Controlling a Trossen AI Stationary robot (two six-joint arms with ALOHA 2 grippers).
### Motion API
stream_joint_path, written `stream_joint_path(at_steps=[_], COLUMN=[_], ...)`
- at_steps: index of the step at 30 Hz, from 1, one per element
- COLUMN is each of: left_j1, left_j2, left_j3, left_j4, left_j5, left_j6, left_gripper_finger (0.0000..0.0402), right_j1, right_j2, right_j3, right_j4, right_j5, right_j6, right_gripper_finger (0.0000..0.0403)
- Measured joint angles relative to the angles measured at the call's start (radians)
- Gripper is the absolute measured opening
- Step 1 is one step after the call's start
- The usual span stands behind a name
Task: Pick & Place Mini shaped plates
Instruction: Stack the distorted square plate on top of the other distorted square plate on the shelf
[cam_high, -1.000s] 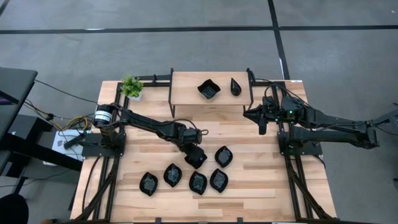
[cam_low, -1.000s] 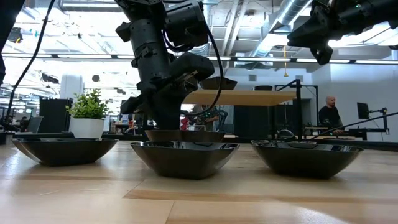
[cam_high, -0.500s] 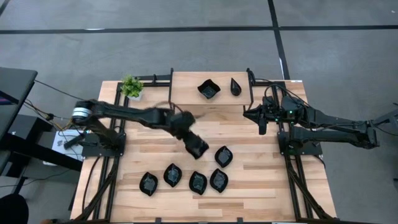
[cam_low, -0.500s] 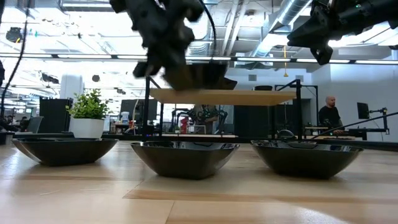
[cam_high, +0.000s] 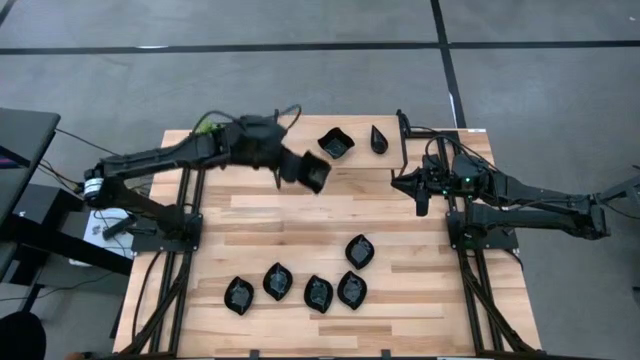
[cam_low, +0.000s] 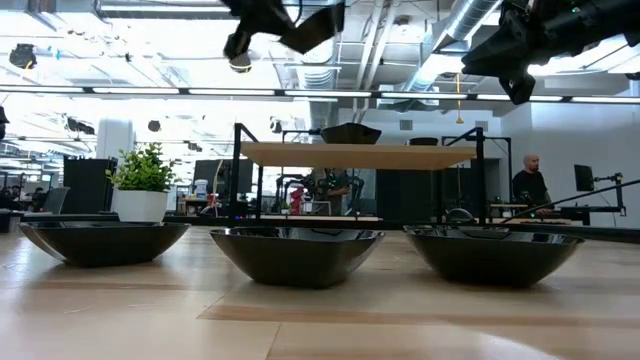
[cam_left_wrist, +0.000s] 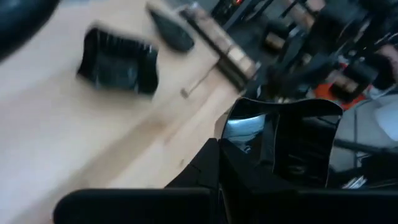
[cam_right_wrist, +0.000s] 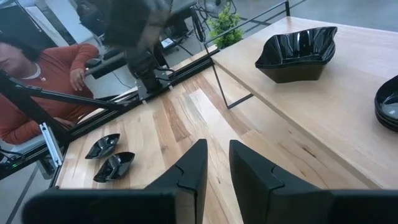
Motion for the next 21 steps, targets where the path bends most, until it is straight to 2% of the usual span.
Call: stream_joint_path(at_steps=[5,14,21], left_j1=[0.067,0.18,0.239], left_j2=[0.099,0.33,0.481], left_j3=[0.168,0.503,0.676], left_j4=[-0.018,-0.185,-0.285], left_j5=[0.03,0.058,0.081], left_j6=[0.11,0.255,0.348], left_gripper_finger=[0.0002,0.0002,0.0002], right_j1=[0.0,0.0,0.0], right_j2=[0.0,0.0,0.0], right_j3=[0.0,0.0,0.0], right_j4=[0.0,0.0,0.0], right_j5=[0.0,0.0,0.0], right_j6=[0.0,0.0,0.0], right_gripper_finger=[0.0063,0.0063,0.0063])
